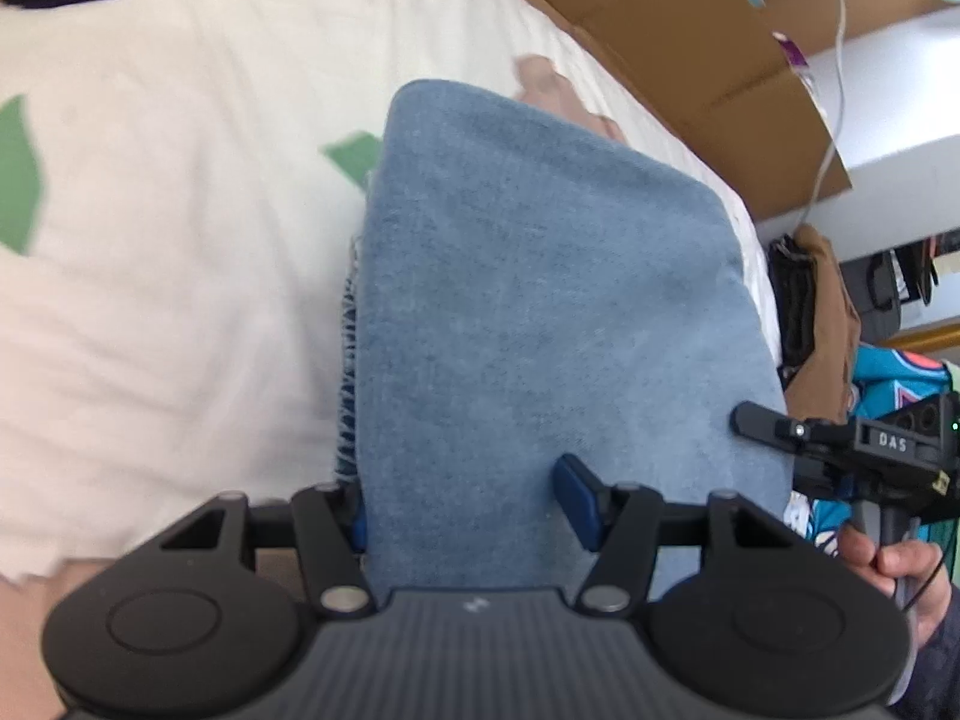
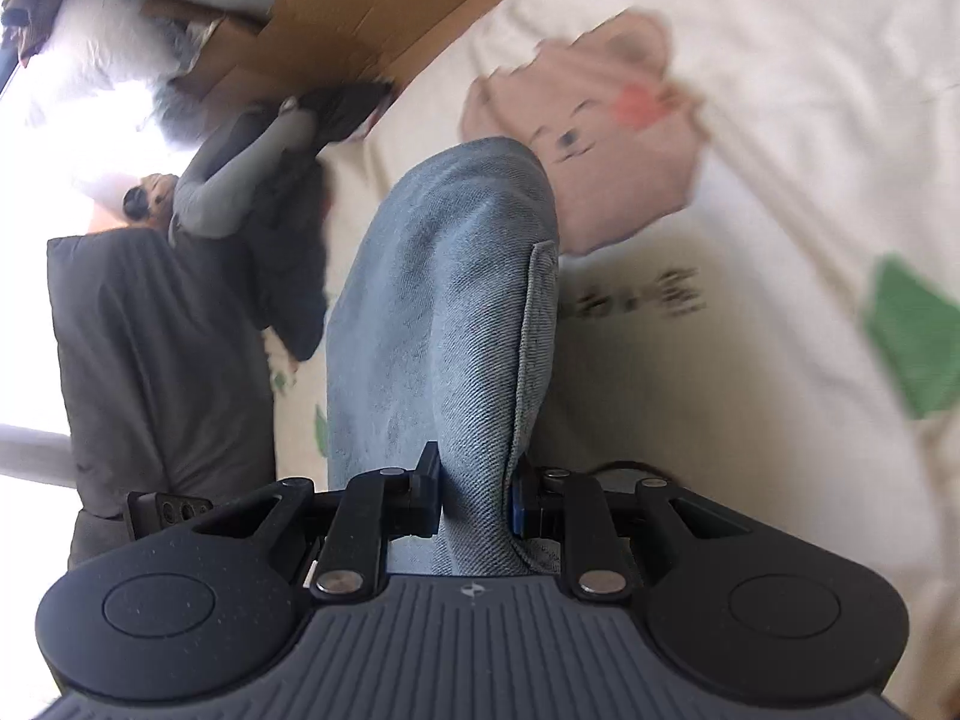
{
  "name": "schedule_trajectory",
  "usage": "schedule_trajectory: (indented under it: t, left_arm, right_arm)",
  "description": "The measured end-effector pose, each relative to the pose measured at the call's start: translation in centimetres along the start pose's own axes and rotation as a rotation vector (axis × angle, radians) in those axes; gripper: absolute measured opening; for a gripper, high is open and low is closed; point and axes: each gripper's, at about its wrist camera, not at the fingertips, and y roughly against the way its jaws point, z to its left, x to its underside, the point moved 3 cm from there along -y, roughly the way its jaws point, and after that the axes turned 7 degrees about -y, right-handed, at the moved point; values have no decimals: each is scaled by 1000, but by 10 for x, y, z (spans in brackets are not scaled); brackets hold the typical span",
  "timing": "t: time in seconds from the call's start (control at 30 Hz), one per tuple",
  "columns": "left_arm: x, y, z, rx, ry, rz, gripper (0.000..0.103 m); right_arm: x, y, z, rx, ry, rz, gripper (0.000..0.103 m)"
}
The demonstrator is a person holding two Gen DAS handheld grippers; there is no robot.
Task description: Fold clothes
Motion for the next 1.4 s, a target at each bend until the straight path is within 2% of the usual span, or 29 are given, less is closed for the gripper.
schedule_trajectory:
  t: [0.2, 0.53, 0.8, 1.07, 1.17, 1.23, 1.37, 1.4]
  left_arm:
    - [2, -21, -33, -4, -10, 18, 61]
    - [5, -48, -68, -17, -5, 24, 60]
    - [-4, -76, -100, 3, -25, 39, 60]
    - [-10, -101, -131, 0, -72, 56, 60]
    - [-14, -107, -140, -47, -114, 99, 63]
    - [-18, -105, -144, -82, -141, 139, 64]
    - [-41, -89, -155, -148, -217, 174, 66]
    - [-48, -82, -159, -152, -221, 176, 67]
  right_arm:
    - [-3, 34, -12, 42, 7, -45, 21]
    - [-14, 67, -24, 87, 6, -101, 21]
    - [-36, 95, -38, 117, 21, -137, 21]
    - [-47, 119, -73, 156, -24, -190, 22]
    - [-49, 123, -84, 243, -55, -169, 34]
    - [-54, 128, -88, 283, -82, -160, 48]
    - [-64, 142, -78, 338, -68, -119, 52]
    - [-66, 147, -71, 342, -42, -108, 59]
